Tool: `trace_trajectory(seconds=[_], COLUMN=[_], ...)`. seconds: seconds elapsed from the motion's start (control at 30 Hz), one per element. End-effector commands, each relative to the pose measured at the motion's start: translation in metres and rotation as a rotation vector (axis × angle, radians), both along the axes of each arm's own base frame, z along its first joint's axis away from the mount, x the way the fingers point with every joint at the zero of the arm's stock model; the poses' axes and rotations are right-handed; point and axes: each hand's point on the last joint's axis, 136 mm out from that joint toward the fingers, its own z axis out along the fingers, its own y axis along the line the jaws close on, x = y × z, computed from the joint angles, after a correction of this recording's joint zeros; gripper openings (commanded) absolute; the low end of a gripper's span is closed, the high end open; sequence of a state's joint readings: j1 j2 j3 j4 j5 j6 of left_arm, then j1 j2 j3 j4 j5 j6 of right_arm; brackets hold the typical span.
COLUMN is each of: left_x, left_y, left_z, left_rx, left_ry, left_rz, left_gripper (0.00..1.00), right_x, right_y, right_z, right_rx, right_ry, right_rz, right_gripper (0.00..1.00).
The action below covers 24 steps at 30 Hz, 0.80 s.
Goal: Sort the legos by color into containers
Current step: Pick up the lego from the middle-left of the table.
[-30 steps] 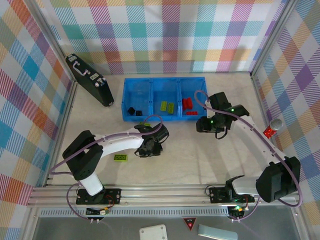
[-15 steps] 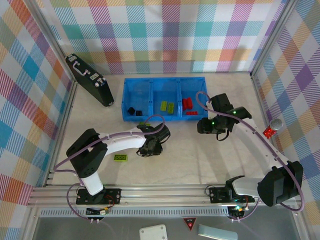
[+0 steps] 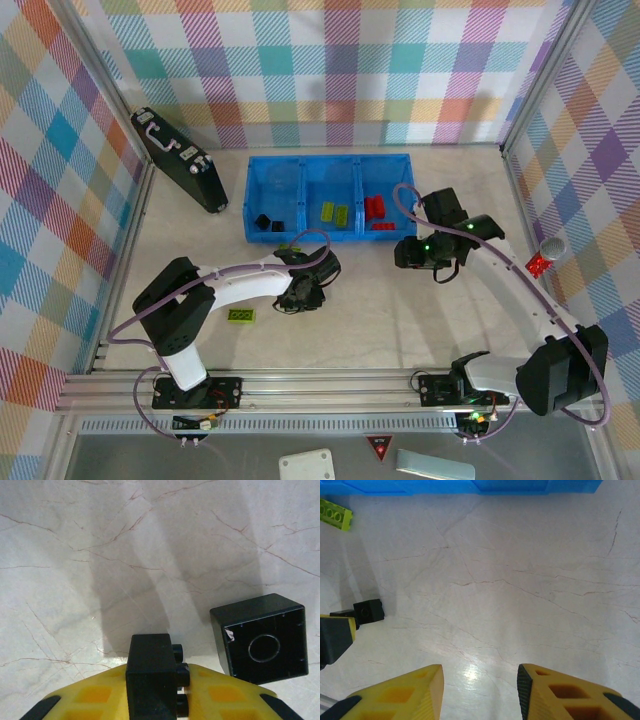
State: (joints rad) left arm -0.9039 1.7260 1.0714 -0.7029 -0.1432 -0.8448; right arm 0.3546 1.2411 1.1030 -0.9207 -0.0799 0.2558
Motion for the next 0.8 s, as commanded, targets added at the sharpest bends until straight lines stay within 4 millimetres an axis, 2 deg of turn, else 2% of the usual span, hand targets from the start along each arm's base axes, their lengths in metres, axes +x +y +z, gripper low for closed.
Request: trace_trajectory(seconds=[0.0, 0.37, 0.77], left_x=[0.0, 0.001, 0.015], left_y=[-0.003, 0.001, 0.01], left_z=[0.006, 0.018, 0.056], left_rx=[-0.003, 0.009, 0.0], left_ry=[-0.012, -0.032, -0.088], left_rz=[-0.016, -0.03, -0.043], left_gripper=[0.28, 0.26, 0.26], right_x=[-0.011, -0.013, -0.014], right_y=[0.0, -0.001, -0.001], right_z=[-0.001, 0.0, -0.002], right_rx=[0.021, 0.024, 0.024], right_ry=[0.024, 0.021, 0.031], right_rz=[-0.011, -0.014, -0.02], right_gripper=[0.45, 0.45, 0.45])
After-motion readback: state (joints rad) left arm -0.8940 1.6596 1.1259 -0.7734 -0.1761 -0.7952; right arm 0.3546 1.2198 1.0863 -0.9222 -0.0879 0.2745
